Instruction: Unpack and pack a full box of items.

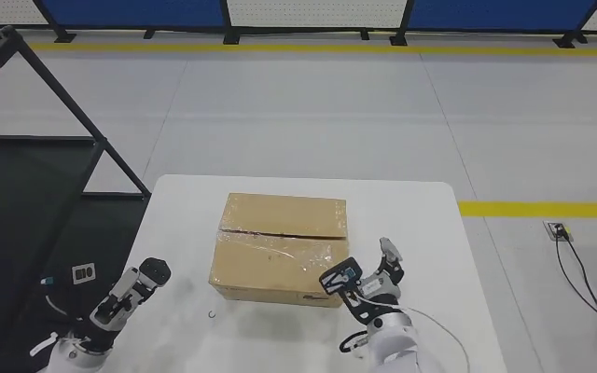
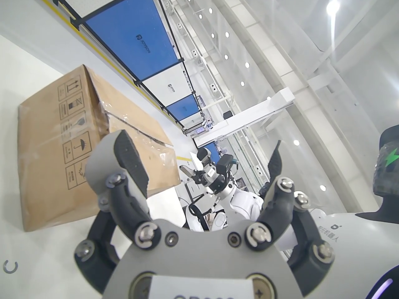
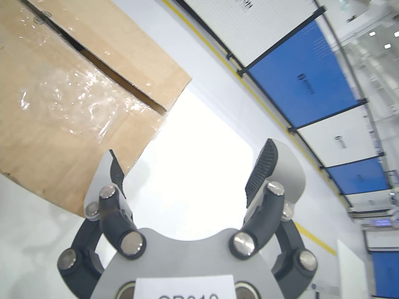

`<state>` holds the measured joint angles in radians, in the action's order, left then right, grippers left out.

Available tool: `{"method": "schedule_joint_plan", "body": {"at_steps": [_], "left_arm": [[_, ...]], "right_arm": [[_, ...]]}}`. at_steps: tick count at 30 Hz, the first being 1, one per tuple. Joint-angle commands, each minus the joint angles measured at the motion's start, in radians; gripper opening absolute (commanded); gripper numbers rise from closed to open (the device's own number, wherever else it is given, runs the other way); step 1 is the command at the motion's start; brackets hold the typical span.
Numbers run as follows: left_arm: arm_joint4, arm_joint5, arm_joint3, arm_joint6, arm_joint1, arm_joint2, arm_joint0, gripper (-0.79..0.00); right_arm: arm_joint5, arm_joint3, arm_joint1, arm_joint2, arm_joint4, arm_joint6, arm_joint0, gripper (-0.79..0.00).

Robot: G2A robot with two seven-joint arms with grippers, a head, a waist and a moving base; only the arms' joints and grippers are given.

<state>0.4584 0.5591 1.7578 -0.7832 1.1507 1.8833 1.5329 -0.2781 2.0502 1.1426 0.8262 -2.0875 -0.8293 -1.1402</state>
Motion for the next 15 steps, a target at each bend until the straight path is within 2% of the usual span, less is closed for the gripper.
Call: {"method": "schedule_joint_plan", "body": {"at_steps": [1,7,15], "left_arm": [[0.0,0.002,0.002,0.005,-0.001,0.0,0.001,0.0],[-0.001,0.0,0.008,0.014,-0.003,0.002,0.005,0.0],[0.014,-0.004,0.008,0.011,-0.007,0.005,0.004,0.0]], "right_arm": [[0.014,-0.011,0.011,-0.028,-0.063,-0.003,0.008,0.0],[0.094,-0.032,0.036,-0.062,-0.139,-0.044,0.019,0.0],[0.144,-0.059,0.072,-0.082,-0.179,-0.081,0.035,0.0]]}}
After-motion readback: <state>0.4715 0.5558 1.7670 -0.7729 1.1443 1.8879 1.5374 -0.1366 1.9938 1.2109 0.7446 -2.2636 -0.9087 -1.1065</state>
